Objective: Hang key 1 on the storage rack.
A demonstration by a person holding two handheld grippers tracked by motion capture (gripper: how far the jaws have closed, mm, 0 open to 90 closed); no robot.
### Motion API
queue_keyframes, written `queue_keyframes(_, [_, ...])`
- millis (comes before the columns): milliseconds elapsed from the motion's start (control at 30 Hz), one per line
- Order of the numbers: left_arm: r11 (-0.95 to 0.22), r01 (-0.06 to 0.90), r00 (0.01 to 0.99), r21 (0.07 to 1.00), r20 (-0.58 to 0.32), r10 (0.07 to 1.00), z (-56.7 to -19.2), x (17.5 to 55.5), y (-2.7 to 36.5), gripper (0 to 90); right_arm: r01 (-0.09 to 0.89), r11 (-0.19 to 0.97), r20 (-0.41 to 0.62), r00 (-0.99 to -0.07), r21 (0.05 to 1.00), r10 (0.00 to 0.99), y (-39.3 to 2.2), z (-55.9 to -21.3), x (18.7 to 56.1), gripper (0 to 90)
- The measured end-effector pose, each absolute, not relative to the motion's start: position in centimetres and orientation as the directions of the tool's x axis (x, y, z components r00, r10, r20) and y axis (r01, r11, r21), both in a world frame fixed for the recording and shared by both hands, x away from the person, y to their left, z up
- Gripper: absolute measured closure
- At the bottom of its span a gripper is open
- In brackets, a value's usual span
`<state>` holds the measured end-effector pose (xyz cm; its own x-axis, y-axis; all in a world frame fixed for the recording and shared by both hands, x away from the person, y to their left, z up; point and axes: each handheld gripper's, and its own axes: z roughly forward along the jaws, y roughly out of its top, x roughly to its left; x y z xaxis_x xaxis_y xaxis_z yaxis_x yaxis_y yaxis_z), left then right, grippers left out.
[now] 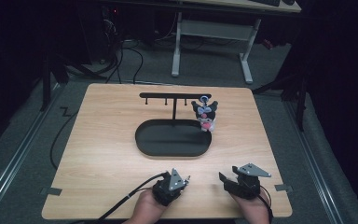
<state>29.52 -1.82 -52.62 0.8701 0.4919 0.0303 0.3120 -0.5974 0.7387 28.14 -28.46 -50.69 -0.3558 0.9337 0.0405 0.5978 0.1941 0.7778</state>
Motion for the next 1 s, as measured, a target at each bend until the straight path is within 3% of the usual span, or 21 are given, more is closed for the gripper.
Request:
queue_keyframes(200, [-0.595,0.268,0.89,0.758,0.042,0.454,-52.6,29.7,-5.7,90.0,0.594,0.166,0.051,-0.331,0.787,0.942,-29.2,-50.4,27.9,37.0])
queue_keyframes(333, [-0.559,0.245,0.873,0.793,0.07,0.482,-51.7,29.6,-4.6,90.0,0.594,0.151,0.061,-0.321,0.79,0.945,-29.6,-50.4,27.9,37.1])
queue_keyframes(467, [-0.584,0.316,0.847,0.747,0.055,0.529,-52.8,30.7,-3.3,90.0,0.599,0.154,0.062,-0.323,0.785,0.944,-29.6,-50.5,27.8,37.3])
queue_keyframes(667, [-0.612,0.249,0.902,0.751,0.05,0.429,-53.0,28.8,-5.6,90.0,0.599,0.147,0.063,-0.316,0.787,0.947,-29.6,-50.4,27.7,37.4])
queue_keyframes(800, [-0.611,0.23,0.907,0.757,0.061,0.417,-52.8,28.3,-5.7,88.8,0.6,0.145,0.065,-0.314,0.786,0.947,-29.8,-50.5,27.7,37.6])
queue_keyframes(933, [-0.578,0.251,0.879,0.776,0.067,0.472,-52.2,29.3,-2.7,86.4,0.61,0.147,0.07,-0.317,0.779,0.946,-29.9,-50.7,27.8,38.9])
queue_keyframes(1000, [-0.559,0.284,0.837,0.779,0.084,0.542,-51.9,30.5,1.4,84.9,0.614,0.148,0.071,-0.317,0.776,0.946,-30.0,-50.8,27.8,39.8])
